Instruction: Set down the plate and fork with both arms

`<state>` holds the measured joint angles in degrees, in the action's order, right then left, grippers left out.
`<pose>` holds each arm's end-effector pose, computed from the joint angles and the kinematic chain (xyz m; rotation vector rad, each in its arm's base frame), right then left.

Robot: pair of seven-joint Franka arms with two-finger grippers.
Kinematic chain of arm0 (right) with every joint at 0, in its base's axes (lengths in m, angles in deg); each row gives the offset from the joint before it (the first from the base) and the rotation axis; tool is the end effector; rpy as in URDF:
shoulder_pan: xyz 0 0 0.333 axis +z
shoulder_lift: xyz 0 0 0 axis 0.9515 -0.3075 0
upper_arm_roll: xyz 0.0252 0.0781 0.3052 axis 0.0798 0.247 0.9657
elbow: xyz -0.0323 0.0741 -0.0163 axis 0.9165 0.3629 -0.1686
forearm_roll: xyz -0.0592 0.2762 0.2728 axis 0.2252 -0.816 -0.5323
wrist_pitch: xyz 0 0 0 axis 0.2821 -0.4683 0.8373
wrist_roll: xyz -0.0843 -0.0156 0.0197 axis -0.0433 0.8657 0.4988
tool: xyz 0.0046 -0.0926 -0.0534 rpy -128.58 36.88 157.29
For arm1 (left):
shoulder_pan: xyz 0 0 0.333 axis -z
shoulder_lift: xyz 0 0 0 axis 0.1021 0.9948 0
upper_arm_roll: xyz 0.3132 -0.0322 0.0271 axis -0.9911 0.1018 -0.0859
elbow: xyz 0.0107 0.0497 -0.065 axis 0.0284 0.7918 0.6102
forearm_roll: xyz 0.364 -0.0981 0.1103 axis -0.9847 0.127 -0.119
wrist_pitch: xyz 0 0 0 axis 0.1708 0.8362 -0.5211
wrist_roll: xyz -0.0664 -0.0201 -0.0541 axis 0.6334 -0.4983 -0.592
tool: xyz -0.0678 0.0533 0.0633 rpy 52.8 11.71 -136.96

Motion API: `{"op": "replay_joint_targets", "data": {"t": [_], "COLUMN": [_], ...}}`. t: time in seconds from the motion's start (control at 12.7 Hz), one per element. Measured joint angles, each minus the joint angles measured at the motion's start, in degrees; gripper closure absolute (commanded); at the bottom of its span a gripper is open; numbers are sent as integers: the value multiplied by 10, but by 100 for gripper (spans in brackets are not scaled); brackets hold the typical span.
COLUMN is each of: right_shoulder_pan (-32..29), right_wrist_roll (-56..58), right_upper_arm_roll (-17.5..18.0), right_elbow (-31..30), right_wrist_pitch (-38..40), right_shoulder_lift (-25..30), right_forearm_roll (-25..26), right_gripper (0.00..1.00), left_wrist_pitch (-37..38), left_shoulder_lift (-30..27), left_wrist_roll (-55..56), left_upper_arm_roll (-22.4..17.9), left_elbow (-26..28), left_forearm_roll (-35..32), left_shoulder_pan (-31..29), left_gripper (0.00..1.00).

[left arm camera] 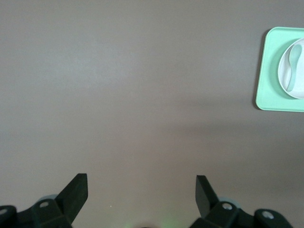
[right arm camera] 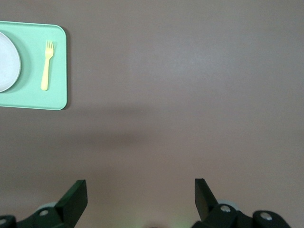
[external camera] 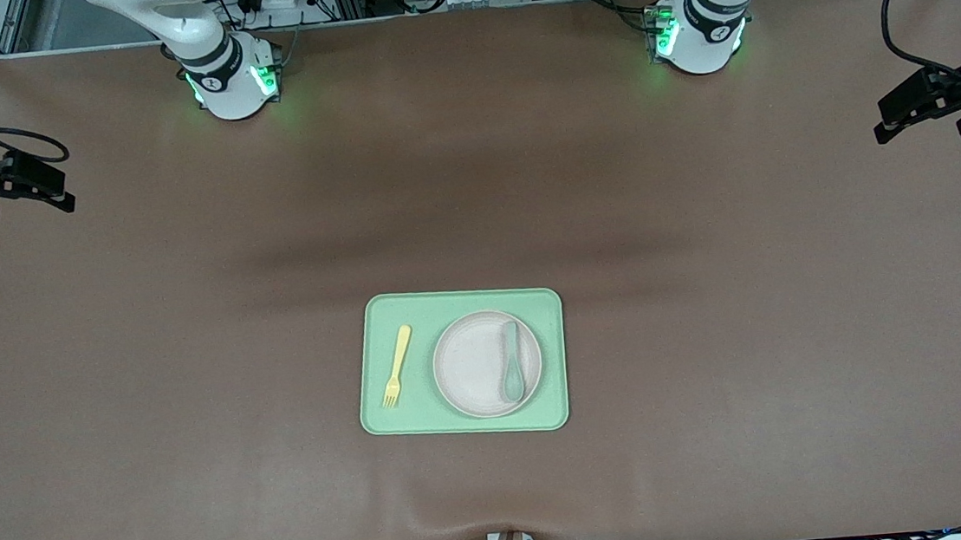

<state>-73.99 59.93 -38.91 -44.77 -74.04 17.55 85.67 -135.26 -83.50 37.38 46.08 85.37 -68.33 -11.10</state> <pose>0.5318 0.0001 0.6365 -3.1182 -0.0245 0.0812 0.5504 -0.0308 0.6567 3.1168 -0.0257 -0.0343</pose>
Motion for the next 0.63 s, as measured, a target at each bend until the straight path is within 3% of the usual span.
{"op": "replay_joint_targets", "data": {"t": [0.63], "right_shoulder_pan": [0], "right_wrist_roll": [4], "right_upper_arm_roll": [3], "right_elbow": [0], "right_wrist_pitch": [0], "right_shoulder_lift": [0], "right_forearm_roll": [0], "right_gripper": [0], "left_wrist_pitch": [2], "left_shoulder_lift": [-21], "left_wrist_roll": [-2], "left_upper_arm_roll": [11], "left_elbow": [24], "left_forearm_roll": [-3], "left_shoulder_pan": [0], "left_gripper": [0]}}
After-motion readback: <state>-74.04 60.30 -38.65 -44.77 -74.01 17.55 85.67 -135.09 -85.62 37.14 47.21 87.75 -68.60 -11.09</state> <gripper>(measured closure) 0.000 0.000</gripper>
